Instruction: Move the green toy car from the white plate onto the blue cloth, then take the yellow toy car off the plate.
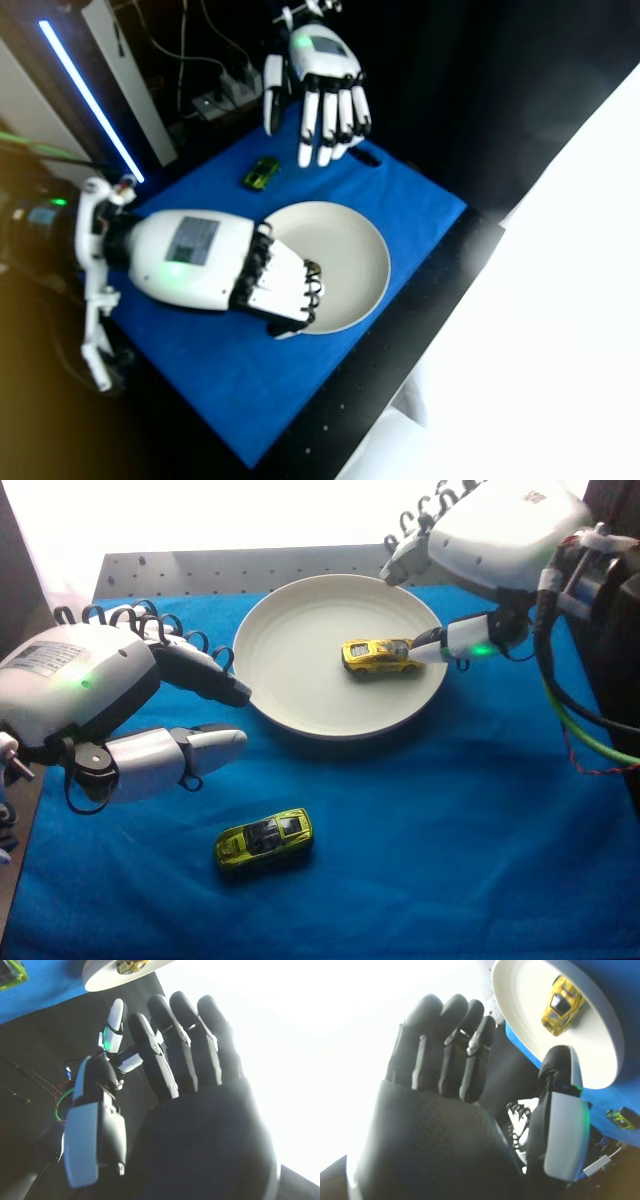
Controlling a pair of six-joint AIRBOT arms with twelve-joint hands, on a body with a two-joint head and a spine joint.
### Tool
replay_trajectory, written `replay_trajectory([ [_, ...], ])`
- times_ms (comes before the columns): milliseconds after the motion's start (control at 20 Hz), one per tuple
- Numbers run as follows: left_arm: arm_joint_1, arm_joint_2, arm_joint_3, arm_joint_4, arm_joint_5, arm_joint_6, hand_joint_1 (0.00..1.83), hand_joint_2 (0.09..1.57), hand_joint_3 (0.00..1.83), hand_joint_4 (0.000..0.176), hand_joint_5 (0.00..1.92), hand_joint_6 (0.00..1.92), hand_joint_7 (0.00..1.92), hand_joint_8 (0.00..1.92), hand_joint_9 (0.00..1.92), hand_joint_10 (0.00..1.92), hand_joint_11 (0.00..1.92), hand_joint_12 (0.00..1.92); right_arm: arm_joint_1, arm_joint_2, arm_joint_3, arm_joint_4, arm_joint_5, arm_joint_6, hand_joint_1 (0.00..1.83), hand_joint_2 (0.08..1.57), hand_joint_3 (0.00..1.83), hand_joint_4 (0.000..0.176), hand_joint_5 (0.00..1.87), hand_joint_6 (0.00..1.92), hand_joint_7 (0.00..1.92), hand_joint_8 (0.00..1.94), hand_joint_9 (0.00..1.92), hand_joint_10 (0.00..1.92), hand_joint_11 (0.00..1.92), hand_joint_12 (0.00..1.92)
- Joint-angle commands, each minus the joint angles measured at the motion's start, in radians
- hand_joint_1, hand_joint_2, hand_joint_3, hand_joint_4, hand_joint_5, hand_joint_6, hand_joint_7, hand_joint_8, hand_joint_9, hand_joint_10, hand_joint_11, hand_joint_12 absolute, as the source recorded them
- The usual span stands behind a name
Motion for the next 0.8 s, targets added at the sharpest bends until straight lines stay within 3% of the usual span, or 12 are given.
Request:
replay_trajectory([
  [0,-0.007,-0.005,0.004,0.016,-0.112,-0.001,0.47,1.21,0.0,0.089,0.91,0.01,0.67,0.62,0.45,1.1,0.19,1.7,0.018,-0.004,0.005,-0.007,0.108,0.001,0.88,0.97,0.01,0.0,0.76,0.02,0.62,0.79,0.53,1.33,0.39,1.89],
  [50,-0.007,-0.005,0.004,0.016,-0.111,-0.001,0.47,1.22,0.0,0.087,0.91,0.01,0.67,0.61,0.46,1.07,0.19,1.68,0.018,-0.007,0.005,-0.007,0.106,0.001,0.87,0.97,0.0,0.0,0.76,0.02,0.66,0.84,0.61,1.39,0.5,1.9],
  [100,-0.007,-0.005,0.004,0.016,-0.112,-0.001,0.76,1.28,0.0,0.158,0.72,1.14,0.68,0.59,0.45,1.08,0.2,1.72,0.018,-0.008,0.006,-0.008,0.103,0.001,0.87,0.98,0.0,0.0,0.77,0.02,0.65,0.83,0.61,1.37,0.53,1.86],
  [150,-0.007,-0.005,0.004,0.016,-0.112,-0.002,0.79,1.3,0.0,0.172,0.63,1.44,0.68,0.62,0.44,1.15,0.19,1.76,0.018,-0.01,0.009,-0.009,0.099,0.001,0.86,0.98,0.0,0.0,0.77,0.01,0.65,0.72,0.59,1.24,0.48,1.79],
  [200,-0.007,-0.005,0.004,0.015,-0.112,-0.002,0.79,1.31,0.0,0.175,0.61,1.51,0.65,0.67,0.42,1.2,0.19,1.78,0.018,-0.013,0.012,-0.009,0.095,0.001,0.86,0.99,0.0,0.0,0.74,0.0,0.66,0.7,0.59,1.27,0.49,1.82],
  [250,-0.007,-0.005,0.004,0.015,-0.112,-0.002,0.79,1.31,0.0,0.176,0.61,1.52,0.64,0.68,0.41,1.21,0.19,1.79,0.018,-0.019,0.017,-0.01,0.09,0.001,0.87,1.0,0.0,0.0,0.73,0.0,0.66,0.9,0.61,1.41,0.56,1.9],
  [350,-0.008,-0.006,0.003,0.015,-0.112,-0.002,0.79,1.31,0.0,0.176,0.61,1.52,0.62,0.75,0.4,1.27,0.2,1.82,0.018,-0.03,0.026,-0.01,0.079,0.001,0.88,1.0,0.0,0.0,0.71,0.0,0.63,1.0,0.64,1.44,0.66,1.86],
  [400,-0.008,-0.006,0.003,0.015,-0.112,-0.002,0.8,1.31,0.0,0.176,0.61,1.52,0.62,0.76,0.4,1.27,0.21,1.81,0.018,-0.036,0.032,-0.01,0.073,0.001,0.94,0.99,0.0,0.0,0.73,0.01,0.8,1.51,0.86,1.76,0.93,1.91],
  [450,-0.008,-0.007,0.003,0.015,-0.112,-0.002,0.8,1.31,0.0,0.176,0.61,1.52,0.61,0.76,0.4,1.26,0.19,1.8,0.018,-0.046,0.039,-0.01,0.065,0.001,0.97,0.99,0.0,0.0,0.73,0.01,0.89,1.78,0.99,1.89,1.1,1.92],
  [550,-0.008,-0.007,0.002,0.015,-0.113,-0.002,0.79,1.32,0.0,0.176,0.6,1.53,0.6,0.76,0.39,1.27,0.18,1.8,0.018,-0.056,0.046,-0.012,0.056,0.001,0.96,0.98,0.0,0.0,0.73,0.0,0.78,1.76,0.83,1.86,0.93,1.92],
  [650,-0.008,-0.007,0.001,0.015,-0.115,-0.003,0.8,1.31,0.0,0.176,0.61,1.52,0.61,0.74,0.41,1.24,0.21,1.79,0.018,-0.064,0.05,-0.015,0.047,-0.001,0.97,0.98,0.0,0.0,0.74,0.01,0.78,1.87,0.91,1.92,1.02,1.92],
  [750,-0.008,-0.007,0.001,0.015,-0.116,-0.003,0.79,1.32,0.0,0.176,0.6,1.53,0.62,0.68,0.41,1.19,0.2,1.76,0.018,-0.07,0.055,-0.017,0.039,-0.004,0.94,0.98,0.0,0.0,0.74,0.0,0.67,1.75,0.79,1.92,0.91,1.92],
])
